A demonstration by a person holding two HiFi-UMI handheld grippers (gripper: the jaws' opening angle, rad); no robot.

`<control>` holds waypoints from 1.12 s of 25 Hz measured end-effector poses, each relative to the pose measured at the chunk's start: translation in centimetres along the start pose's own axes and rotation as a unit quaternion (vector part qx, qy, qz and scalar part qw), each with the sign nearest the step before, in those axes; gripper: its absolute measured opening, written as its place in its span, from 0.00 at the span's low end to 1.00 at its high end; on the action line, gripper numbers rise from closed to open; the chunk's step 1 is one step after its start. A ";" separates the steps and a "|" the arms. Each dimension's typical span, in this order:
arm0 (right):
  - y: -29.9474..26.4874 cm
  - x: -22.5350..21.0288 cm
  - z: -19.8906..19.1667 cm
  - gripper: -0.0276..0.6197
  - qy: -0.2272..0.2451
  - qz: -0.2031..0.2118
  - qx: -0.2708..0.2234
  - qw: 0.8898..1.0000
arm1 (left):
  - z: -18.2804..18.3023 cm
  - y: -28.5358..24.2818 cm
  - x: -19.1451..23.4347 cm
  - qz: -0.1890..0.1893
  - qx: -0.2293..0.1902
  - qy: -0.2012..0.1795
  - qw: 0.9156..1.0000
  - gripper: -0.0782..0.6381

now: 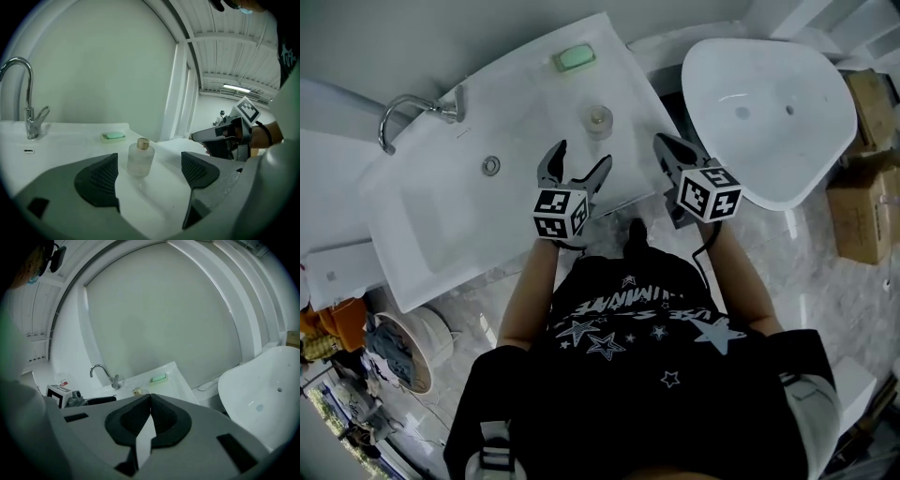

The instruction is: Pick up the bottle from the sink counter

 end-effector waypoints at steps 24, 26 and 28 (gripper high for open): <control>-0.7 -8.0 -0.5 0.05 -0.011 0.031 0.056 0.998 | -1.3 -10.9 0.1 0.100 0.022 -0.010 0.995 0.67; -0.6 -8.4 -0.6 0.05 -0.013 0.029 0.058 0.998 | -1.4 -11.3 0.2 0.099 0.025 -0.011 0.995 0.67; -0.6 -8.7 -0.6 0.05 -0.014 0.028 0.059 0.998 | -1.5 -11.7 0.2 0.095 0.029 -0.009 0.995 0.67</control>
Point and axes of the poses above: the fingertips, and each gripper's own axes: y backward along the fingers, x to its left, z out of its top, the point moved 8 cm from there along y, backward along the fingers, and after that the axes turned 4 degrees about z, right-handed, at the moved point
